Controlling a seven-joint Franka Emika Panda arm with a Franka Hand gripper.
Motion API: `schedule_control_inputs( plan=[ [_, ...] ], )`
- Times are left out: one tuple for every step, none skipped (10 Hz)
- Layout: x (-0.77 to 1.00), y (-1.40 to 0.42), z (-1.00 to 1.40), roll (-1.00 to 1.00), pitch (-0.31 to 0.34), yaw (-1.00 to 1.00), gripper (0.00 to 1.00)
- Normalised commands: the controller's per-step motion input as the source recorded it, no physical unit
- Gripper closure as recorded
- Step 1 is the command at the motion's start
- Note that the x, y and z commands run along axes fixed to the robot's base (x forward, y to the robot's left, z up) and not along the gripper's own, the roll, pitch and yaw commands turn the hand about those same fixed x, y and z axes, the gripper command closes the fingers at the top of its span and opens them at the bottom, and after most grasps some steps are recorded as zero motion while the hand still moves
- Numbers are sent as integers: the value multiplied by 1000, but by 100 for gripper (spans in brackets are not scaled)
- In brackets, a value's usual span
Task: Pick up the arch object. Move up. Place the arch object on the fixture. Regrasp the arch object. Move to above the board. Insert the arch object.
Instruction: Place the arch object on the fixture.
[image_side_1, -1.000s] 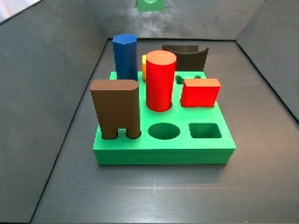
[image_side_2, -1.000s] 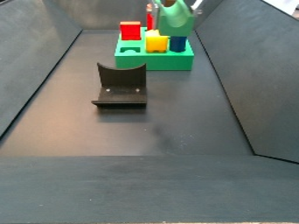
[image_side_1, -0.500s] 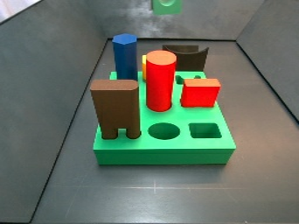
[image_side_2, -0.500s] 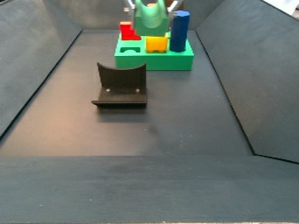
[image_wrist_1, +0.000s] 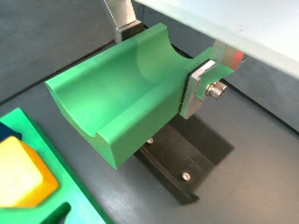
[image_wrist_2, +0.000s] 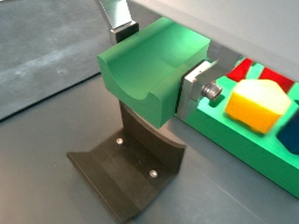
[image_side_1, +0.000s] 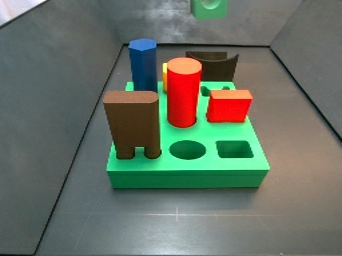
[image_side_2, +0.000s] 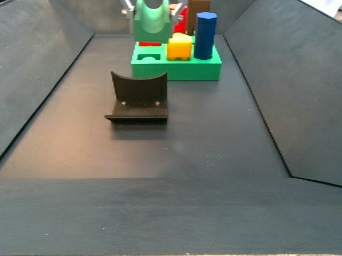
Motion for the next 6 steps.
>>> schedule_control_inputs(
  plan=[
    [239,7,-6,-124,94,-2,100],
    [360,677,159,-1000,334,-6,100],
    [281,664,162,-1000,339,-14,100],
    [214,522,76,-1000,334,-56,100],
    [178,374,20,-1000,325,-77,100],
    [155,269,15,-1000,324,-97,100]
  ],
)
